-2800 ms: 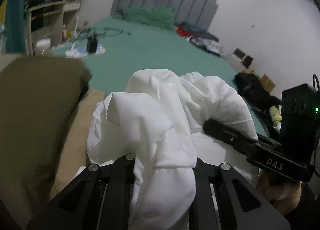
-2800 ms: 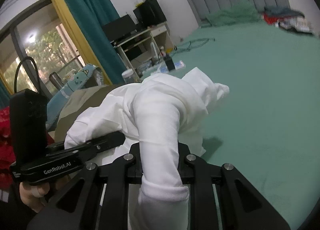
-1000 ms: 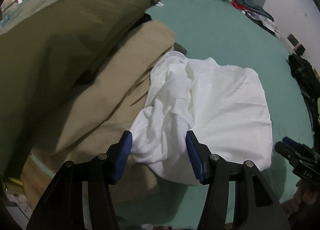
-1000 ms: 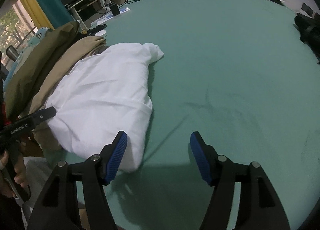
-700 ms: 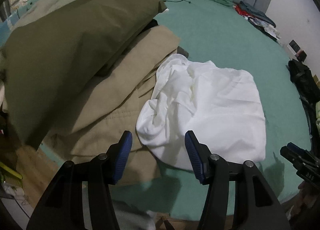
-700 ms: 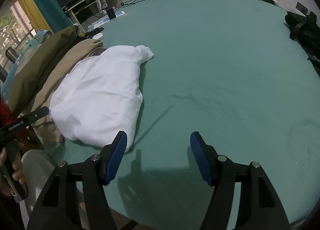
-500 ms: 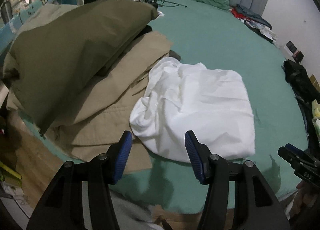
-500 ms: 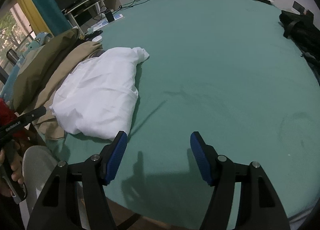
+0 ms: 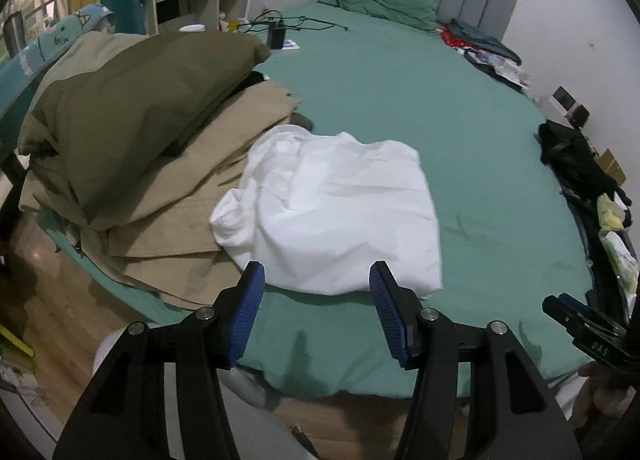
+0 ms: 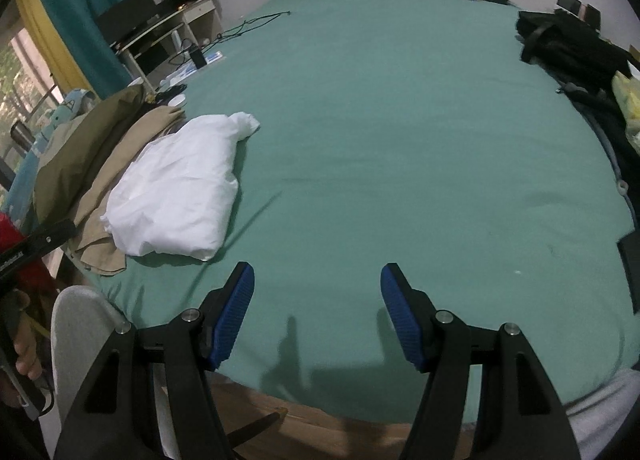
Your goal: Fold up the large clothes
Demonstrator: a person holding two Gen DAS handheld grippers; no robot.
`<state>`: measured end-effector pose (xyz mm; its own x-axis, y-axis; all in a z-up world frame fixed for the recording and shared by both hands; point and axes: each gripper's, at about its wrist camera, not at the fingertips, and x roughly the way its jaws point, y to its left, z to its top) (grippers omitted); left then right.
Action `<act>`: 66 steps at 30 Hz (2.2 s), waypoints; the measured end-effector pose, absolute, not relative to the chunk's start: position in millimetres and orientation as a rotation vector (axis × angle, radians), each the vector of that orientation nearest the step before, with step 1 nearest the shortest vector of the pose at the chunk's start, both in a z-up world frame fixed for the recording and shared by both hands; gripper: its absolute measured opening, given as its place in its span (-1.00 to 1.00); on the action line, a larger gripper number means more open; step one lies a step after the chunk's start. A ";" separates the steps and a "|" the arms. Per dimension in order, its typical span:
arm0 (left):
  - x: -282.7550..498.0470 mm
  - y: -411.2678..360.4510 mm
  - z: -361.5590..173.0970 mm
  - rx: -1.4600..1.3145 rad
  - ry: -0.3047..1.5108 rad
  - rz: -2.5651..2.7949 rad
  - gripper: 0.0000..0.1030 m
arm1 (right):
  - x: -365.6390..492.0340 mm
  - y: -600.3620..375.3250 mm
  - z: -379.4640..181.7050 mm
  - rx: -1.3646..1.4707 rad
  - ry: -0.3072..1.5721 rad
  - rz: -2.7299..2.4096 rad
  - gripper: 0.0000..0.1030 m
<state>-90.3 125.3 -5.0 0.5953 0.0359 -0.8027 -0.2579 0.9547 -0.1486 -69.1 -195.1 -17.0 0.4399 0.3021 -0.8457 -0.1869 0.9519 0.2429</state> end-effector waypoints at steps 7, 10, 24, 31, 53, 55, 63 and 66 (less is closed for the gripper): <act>-91.2 93.1 10.0 -0.242 0.900 0.090 0.12 | -78.5 -234.4 0.2 0.152 1.027 0.251 0.53; -92.2 79.3 21.3 -0.213 0.865 0.063 0.12 | -82.1 -248.5 9.7 0.154 1.004 0.221 0.55; -110.0 22.5 91.2 -0.038 0.625 -0.005 0.30 | -109.5 -286.3 72.8 0.095 0.859 0.131 0.62; -123.0 8.7 118.1 -0.004 0.536 -0.012 0.31 | -124.3 -294.2 111.3 0.071 0.765 0.104 0.63; -159.6 19.1 163.5 -0.074 0.348 -0.041 0.30 | -162.3 -266.8 185.5 -0.017 0.561 0.113 0.71; -158.6 20.0 161.2 -0.072 0.358 -0.019 0.30 | -163.7 -263.7 186.3 -0.018 0.549 0.127 0.88; -157.4 32.6 147.2 -0.098 0.389 -0.025 0.30 | -156.8 -249.0 175.4 -0.031 0.564 0.149 0.96; -157.3 33.2 141.8 -0.093 0.398 -0.034 0.30 | -154.0 -244.5 169.1 -0.038 0.576 0.161 0.96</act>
